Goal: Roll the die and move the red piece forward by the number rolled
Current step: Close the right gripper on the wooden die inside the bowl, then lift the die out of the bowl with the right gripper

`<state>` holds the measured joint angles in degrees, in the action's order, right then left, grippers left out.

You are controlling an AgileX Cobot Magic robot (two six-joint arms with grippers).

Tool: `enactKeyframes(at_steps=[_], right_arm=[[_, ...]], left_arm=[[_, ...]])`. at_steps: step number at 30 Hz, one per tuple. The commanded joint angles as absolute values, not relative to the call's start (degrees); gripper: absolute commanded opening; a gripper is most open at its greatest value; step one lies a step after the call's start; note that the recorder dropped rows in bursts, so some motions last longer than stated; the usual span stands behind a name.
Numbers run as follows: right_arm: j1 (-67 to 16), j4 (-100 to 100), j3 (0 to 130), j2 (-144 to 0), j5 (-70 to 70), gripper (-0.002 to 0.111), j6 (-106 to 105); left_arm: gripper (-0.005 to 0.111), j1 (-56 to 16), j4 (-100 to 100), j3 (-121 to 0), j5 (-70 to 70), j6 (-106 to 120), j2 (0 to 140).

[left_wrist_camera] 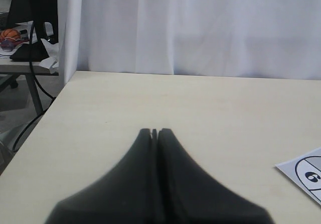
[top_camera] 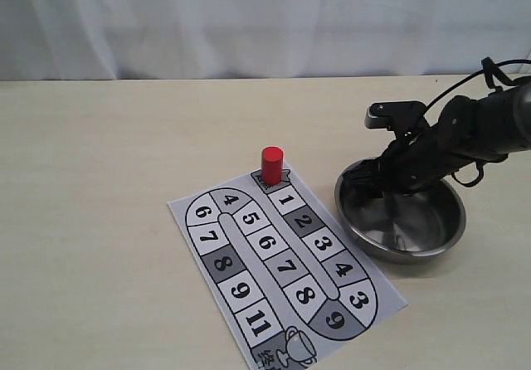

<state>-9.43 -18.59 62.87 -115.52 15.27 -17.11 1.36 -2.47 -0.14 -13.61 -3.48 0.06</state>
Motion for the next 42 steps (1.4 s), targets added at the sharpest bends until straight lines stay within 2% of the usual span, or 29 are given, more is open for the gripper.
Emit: enactKeyframes(at_steps=[1, 4, 10, 15, 19, 25, 35, 42], right_arm=[[-9.53, -18.86, 63.25, -115.51, 14.52, 0.05, -17.35], [-9.53, -18.86, 63.25, -115.51, 13.56, 0.044, -17.35], [-9.53, -18.86, 63.25, -115.51, 13.42, 0.052, -19.89], [-9.53, -18.86, 63.25, -115.51, 13.16, 0.049, -20.37], [-9.53, -18.86, 63.25, -115.51, 13.38, 0.034, -20.37], [-9.53, -18.86, 63.25, -115.13, 14.83, 0.004, -20.37], [-8.15, -15.98, 63.25, -104.65, 23.14, 0.004, -19.31], [1.2, -15.59, 64.26, -108.19, 8.46, 0.004, -16.28]], left_arm=[[0.0, 1.36, -2.43, 0.0, -13.02, -3.69, 0.0], [0.0, 1.36, -2.43, 0.0, -13.02, -3.69, 0.0], [0.0, 1.36, -2.43, 0.0, -13.02, -3.69, 0.0], [0.0, 1.36, -2.43, 0.0, -13.02, -3.69, 0.0], [0.0, 1.36, -2.43, 0.0, -13.02, -3.69, 0.0], [0.0, 1.36, -2.43, 0.0, -13.02, -3.69, 0.0], [0.0, 1.36, -2.43, 0.0, -13.39, -3.69, 0.0], [0.0, 1.36, -2.43, 0.0, -13.39, -3.69, 0.0]])
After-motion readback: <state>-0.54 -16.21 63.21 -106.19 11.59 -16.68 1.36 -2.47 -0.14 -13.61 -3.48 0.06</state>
